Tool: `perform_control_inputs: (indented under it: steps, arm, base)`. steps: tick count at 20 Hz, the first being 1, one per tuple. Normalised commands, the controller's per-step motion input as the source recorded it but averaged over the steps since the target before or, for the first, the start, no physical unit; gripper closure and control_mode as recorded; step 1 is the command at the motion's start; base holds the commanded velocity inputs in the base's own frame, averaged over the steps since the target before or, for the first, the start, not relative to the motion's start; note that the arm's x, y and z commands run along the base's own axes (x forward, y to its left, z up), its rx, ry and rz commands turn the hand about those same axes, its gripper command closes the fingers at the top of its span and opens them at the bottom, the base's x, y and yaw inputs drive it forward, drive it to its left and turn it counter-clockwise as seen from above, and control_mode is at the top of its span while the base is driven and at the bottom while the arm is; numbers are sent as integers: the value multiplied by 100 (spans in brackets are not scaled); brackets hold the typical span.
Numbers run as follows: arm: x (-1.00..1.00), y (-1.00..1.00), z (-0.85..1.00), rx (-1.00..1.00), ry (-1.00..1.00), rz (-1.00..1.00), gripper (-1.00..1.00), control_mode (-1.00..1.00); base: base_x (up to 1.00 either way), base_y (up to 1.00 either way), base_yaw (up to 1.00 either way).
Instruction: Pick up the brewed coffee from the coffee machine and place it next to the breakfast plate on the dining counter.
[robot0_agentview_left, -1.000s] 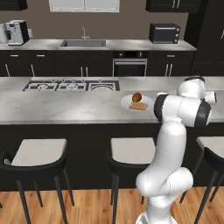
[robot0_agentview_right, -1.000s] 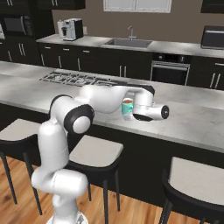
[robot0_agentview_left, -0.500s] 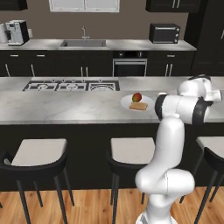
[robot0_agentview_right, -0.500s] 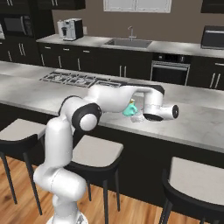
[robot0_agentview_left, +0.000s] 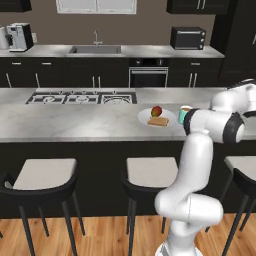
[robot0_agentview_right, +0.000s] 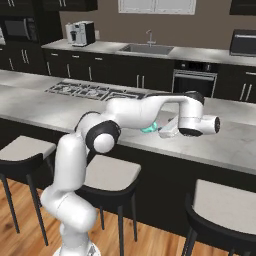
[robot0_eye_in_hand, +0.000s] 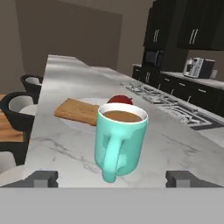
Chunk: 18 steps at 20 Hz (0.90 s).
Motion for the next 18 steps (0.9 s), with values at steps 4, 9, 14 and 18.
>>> perform_control_inputs:
  steps: [4,9,14,18]
  arm:
    - [-100,-3,100,0,-17,0,-100,-100]
    - [-99,0,100,0,-6,0,-100,-100]
    - [-93,0,89,-2,-2,0,-100,-100]
    - [-91,12,65,-5,0,0,-100,-100]
  base:
    - [0,0,0]
    - [0,0,0]
    - [0,0,0]
    - [0,0,0]
